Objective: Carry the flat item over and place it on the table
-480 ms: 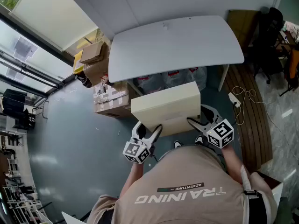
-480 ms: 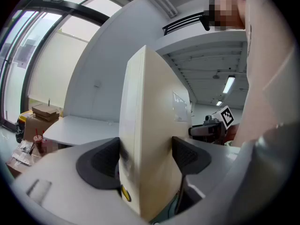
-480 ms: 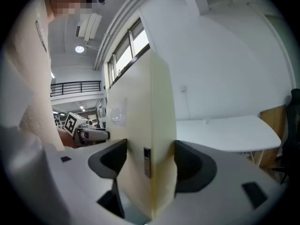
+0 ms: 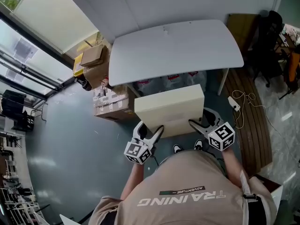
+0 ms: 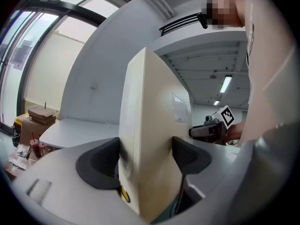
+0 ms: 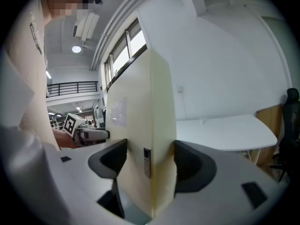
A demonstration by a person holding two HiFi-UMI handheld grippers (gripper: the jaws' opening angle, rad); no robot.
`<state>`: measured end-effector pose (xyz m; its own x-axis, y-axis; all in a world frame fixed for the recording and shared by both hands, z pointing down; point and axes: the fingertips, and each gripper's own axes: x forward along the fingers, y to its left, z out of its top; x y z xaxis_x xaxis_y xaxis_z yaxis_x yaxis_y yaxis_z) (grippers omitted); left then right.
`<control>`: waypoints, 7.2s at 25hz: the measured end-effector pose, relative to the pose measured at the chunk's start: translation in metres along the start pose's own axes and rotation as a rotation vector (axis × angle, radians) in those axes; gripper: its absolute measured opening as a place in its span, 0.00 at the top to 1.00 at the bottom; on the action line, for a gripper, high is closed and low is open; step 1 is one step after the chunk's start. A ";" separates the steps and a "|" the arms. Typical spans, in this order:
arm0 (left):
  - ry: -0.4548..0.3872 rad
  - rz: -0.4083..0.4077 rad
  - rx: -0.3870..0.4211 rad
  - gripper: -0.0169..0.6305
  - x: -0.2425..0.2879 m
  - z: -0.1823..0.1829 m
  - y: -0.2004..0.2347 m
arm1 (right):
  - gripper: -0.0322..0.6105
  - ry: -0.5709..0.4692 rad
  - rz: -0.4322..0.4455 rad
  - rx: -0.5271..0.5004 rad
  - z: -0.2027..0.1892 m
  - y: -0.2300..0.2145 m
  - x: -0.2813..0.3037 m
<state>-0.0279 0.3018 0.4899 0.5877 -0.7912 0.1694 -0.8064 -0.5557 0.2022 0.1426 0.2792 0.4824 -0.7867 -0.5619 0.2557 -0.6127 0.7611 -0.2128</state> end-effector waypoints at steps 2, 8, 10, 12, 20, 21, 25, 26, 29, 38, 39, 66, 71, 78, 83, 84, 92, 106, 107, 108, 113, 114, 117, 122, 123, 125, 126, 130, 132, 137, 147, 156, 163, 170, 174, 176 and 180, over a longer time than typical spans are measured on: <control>-0.002 0.004 -0.003 0.46 0.000 -0.001 0.000 | 0.47 -0.002 0.006 -0.013 0.000 0.000 0.001; -0.010 0.019 -0.015 0.46 -0.013 -0.003 0.006 | 0.47 -0.001 0.031 -0.026 0.002 0.011 0.008; -0.014 0.019 -0.022 0.46 -0.015 -0.002 0.011 | 0.47 -0.002 0.029 -0.029 0.004 0.013 0.013; -0.016 0.014 -0.025 0.46 -0.016 -0.001 0.016 | 0.47 -0.003 0.024 -0.036 0.006 0.014 0.018; -0.004 -0.005 -0.034 0.46 -0.030 -0.011 0.052 | 0.47 0.025 0.017 -0.025 -0.002 0.029 0.053; -0.002 -0.008 -0.036 0.46 -0.029 -0.011 0.057 | 0.47 0.030 0.016 -0.024 -0.002 0.029 0.057; 0.008 -0.003 -0.043 0.46 -0.025 -0.012 0.070 | 0.47 0.056 0.028 -0.024 -0.001 0.024 0.072; 0.006 0.001 -0.046 0.46 -0.022 -0.010 0.076 | 0.47 0.058 0.032 -0.027 0.002 0.021 0.078; 0.007 0.023 -0.064 0.46 -0.013 -0.007 0.090 | 0.47 0.060 0.051 -0.039 0.009 0.010 0.095; 0.023 0.117 -0.065 0.46 0.025 0.007 0.119 | 0.47 0.037 0.141 -0.035 0.026 -0.035 0.134; 0.021 0.121 -0.062 0.46 0.032 0.010 0.121 | 0.47 0.033 0.146 -0.040 0.030 -0.043 0.137; 0.052 0.232 -0.063 0.45 0.109 0.020 0.159 | 0.47 0.045 0.270 -0.011 0.048 -0.129 0.190; 0.034 0.186 -0.084 0.45 0.128 0.022 0.180 | 0.47 0.048 0.222 -0.015 0.056 -0.143 0.206; 0.058 0.115 -0.092 0.45 0.153 0.029 0.221 | 0.47 0.076 0.165 0.016 0.063 -0.160 0.238; 0.051 0.071 -0.088 0.45 0.162 0.038 0.257 | 0.47 0.066 0.125 0.006 0.075 -0.163 0.268; 0.053 0.064 -0.089 0.45 0.163 0.037 0.263 | 0.47 0.067 0.117 0.009 0.075 -0.163 0.273; 0.075 0.010 -0.101 0.45 0.159 0.034 0.310 | 0.47 0.088 0.075 0.031 0.073 -0.153 0.314; 0.087 0.022 -0.185 0.45 0.189 0.024 0.343 | 0.47 0.147 0.083 0.028 0.075 -0.184 0.351; 0.093 0.027 -0.180 0.45 0.194 0.025 0.345 | 0.47 0.143 0.087 0.038 0.075 -0.189 0.354; 0.102 0.031 -0.177 0.45 0.199 0.026 0.347 | 0.47 0.138 0.091 0.051 0.075 -0.195 0.356; 0.132 0.047 -0.180 0.45 0.233 0.039 0.363 | 0.48 0.114 0.115 0.076 0.087 -0.231 0.374; 0.136 0.050 -0.177 0.45 0.242 0.043 0.366 | 0.47 0.111 0.118 0.074 0.091 -0.239 0.378; 0.154 0.062 -0.170 0.45 0.266 0.052 0.372 | 0.47 0.109 0.133 0.086 0.099 -0.264 0.385; 0.188 0.089 -0.203 0.45 0.300 0.056 0.381 | 0.47 0.112 0.155 0.113 0.105 -0.301 0.398; 0.193 0.095 -0.215 0.45 0.304 0.054 0.382 | 0.47 0.115 0.159 0.120 0.104 -0.305 0.400; 0.207 0.109 -0.231 0.45 0.310 0.051 0.384 | 0.47 0.124 0.167 0.134 0.101 -0.313 0.403; 0.216 0.115 -0.235 0.45 0.313 0.049 0.385 | 0.47 0.129 0.171 0.142 0.099 -0.316 0.405; 0.245 0.127 -0.251 0.45 0.326 0.043 0.389 | 0.47 0.149 0.174 0.181 0.091 -0.330 0.410; 0.255 0.124 -0.257 0.45 0.331 0.040 0.393 | 0.47 0.155 0.172 0.186 0.088 -0.335 0.413; 0.260 0.107 -0.273 0.45 0.343 0.039 0.395 | 0.48 0.175 0.155 0.198 0.088 -0.346 0.415; 0.304 0.029 -0.309 0.45 0.352 0.029 0.425 | 0.47 0.238 0.131 0.191 0.084 -0.348 0.437; 0.354 0.032 -0.475 0.45 0.373 0.010 0.463 | 0.47 0.295 0.099 0.267 0.071 -0.370 0.477; 0.389 0.031 -0.541 0.45 0.391 -0.001 0.486 | 0.47 0.323 0.084 0.345 0.055 -0.388 0.499; 0.399 0.069 -0.637 0.45 0.402 -0.023 0.509 | 0.47 0.374 0.082 0.407 0.035 -0.404 0.523; 0.424 0.070 -0.680 0.45 0.402 -0.036 0.514 | 0.47 0.402 0.085 0.444 0.025 -0.410 0.532; 0.441 0.066 -0.704 0.45 0.405 -0.042 0.516 | 0.47 0.417 0.079 0.461 0.019 -0.412 0.535; 0.467 0.081 -0.750 0.45 0.411 -0.052 0.523 | 0.47 0.452 0.065 0.477 0.006 -0.416 0.543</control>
<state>-0.2042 -0.3006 0.7156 0.6298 -0.5450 0.5535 -0.6875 -0.0594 0.7238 -0.0299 -0.3444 0.7041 -0.7779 -0.2493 0.5768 -0.6129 0.5035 -0.6090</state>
